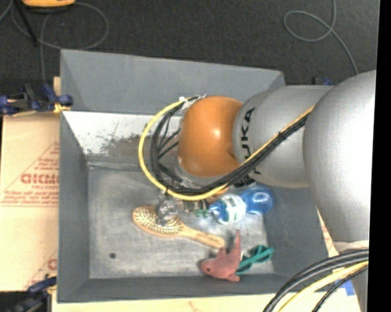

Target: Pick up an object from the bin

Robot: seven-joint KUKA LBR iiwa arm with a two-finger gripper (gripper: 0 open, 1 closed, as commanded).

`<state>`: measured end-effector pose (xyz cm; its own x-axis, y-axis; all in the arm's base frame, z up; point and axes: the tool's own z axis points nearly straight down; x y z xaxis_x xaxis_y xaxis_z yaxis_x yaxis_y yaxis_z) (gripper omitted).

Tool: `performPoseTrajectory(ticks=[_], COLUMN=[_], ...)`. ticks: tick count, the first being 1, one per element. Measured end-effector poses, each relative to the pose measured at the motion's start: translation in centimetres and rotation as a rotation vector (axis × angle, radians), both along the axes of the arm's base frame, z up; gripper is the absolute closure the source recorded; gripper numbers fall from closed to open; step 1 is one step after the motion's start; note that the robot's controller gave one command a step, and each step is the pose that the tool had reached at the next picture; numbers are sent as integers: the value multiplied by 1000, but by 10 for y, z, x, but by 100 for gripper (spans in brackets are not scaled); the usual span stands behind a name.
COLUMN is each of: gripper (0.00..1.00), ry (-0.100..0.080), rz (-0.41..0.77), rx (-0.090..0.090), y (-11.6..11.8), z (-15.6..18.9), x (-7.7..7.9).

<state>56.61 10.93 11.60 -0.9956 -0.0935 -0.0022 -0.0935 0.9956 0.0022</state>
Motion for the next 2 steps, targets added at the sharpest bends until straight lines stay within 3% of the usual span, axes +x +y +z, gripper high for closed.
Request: performPoseTrajectory(ticks=[1, 2], gripper=[0, 0], ry=[0, 0], rz=[-1, -1], rx=[0, 0], y=[0, 0], z=[0, 0], x=[0, 0])
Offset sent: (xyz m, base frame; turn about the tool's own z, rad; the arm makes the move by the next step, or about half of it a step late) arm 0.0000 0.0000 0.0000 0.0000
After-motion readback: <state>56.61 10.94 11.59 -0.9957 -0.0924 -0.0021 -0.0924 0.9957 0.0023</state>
